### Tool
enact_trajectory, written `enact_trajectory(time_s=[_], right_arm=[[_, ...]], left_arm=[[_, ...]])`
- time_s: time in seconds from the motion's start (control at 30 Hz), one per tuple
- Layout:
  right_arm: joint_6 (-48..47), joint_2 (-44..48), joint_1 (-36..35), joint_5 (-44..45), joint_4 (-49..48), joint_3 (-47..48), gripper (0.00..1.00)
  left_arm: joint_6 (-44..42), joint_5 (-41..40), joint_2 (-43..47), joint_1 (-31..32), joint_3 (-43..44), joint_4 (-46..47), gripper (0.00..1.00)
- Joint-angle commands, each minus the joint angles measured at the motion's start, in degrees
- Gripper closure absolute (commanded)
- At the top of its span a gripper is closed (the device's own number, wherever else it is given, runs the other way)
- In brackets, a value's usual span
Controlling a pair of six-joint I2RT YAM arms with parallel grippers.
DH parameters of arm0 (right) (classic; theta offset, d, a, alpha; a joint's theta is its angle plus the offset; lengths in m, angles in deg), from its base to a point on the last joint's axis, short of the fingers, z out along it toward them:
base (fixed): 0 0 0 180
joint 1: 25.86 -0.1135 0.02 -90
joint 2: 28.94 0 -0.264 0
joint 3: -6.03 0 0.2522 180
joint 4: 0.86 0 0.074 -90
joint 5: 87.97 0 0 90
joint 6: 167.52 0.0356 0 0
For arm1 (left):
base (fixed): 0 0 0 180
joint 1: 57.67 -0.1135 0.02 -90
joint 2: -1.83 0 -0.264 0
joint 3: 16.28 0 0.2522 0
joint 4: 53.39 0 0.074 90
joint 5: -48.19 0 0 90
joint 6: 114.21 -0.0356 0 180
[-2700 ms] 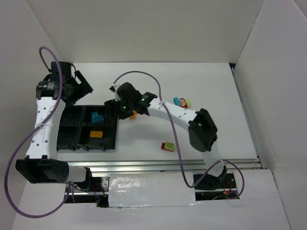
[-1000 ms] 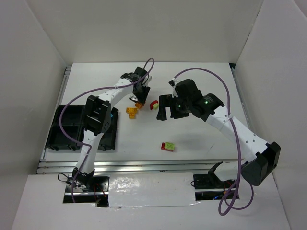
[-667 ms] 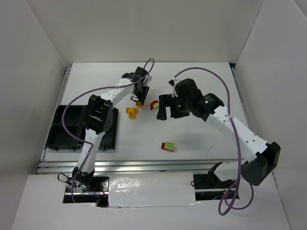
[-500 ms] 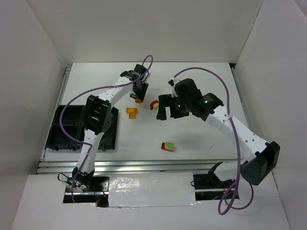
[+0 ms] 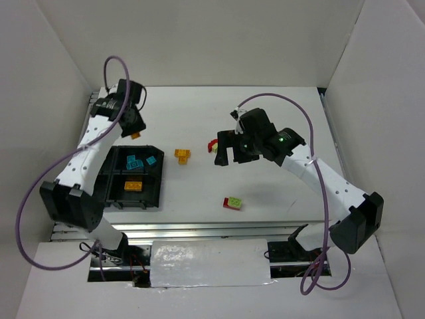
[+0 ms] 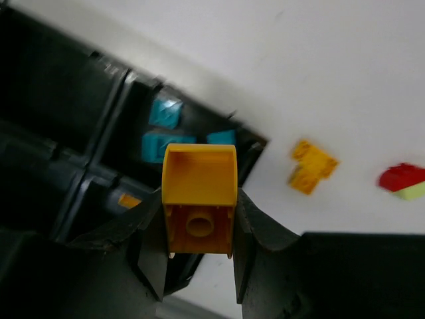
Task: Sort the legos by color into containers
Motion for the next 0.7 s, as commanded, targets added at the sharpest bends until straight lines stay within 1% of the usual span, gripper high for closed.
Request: enact_trajectory(time_s=[0.0, 0.03, 0.07, 0.13, 0.2, 0.33, 0.37, 0.4, 0.47, 0.53, 0.57, 0.6, 0.67], right_arm=[[-0.6, -2.0, 0.4, -1.1, -3.2, 2.1, 0.0], [-0.8, -3.1, 0.4, -2.3, -3.4, 2.7, 0.0], [-0.7, -3.6, 0.4, -2.7, -3.7, 3.0, 0.0], [-0.8, -5.0, 0.4, -4.3, -4.1, 3.8, 0.01], [-0.7, -6.1, 0.4, -5.4, -4.4, 4.2, 0.0], [-0.9, -7.8, 0.4, -6.4, -4.6, 5.0, 0.0], [-1.0, -8.2, 0.4, -6.6, -4.5, 5.4, 0.0], [-1.3, -8.7, 0.4, -6.6, -4.3, 5.6, 0.0], [-1.5, -9.3, 0.4, -6.3, -4.1, 6.3, 0.0], [-1.9, -10.0, 0.4, -6.2, -3.8, 7.2, 0.0], [-2.0, -10.3, 0.4, -6.2, -3.7, 7.5, 0.0], [-2.2, -10.8, 0.4, -6.0, -3.6, 7.6, 0.0], [-2.5, -11.3, 0.4, -5.8, -3.4, 8.4, 0.0]], left_arm=[[8.8, -4.7, 5.8, 0.0, -9.4, -9.0, 1.0], [10.5, -6.1, 9.0, -0.2, -10.5, -10.0, 1.0], [11.2, -6.4, 10.3, -0.4, -11.6, -10.7, 1.0], [11.9, -6.0, 13.2, -1.2, -15.2, -11.5, 0.95], [12.5, -5.3, 15.0, -2.0, -18.3, -12.6, 0.93], [14.0, -5.4, 18.6, -2.2, -23.6, -11.8, 0.9], [14.1, -4.9, 19.4, -2.2, -26.2, -11.3, 0.89], [14.1, -4.7, 20.5, -2.2, -27.2, -10.5, 0.85], [13.8, -4.0, 21.0, -2.2, -30.1, -8.5, 0.8], [13.6, -3.2, 20.9, -2.3, -31.3, -7.6, 0.7], [13.6, -2.9, 20.7, -2.2, -32.6, -7.1, 0.65], [13.3, -2.0, 20.5, -2.3, -33.3, -5.6, 0.55], [13.4, -1.8, 20.2, -2.3, -35.4, -4.5, 0.42]])
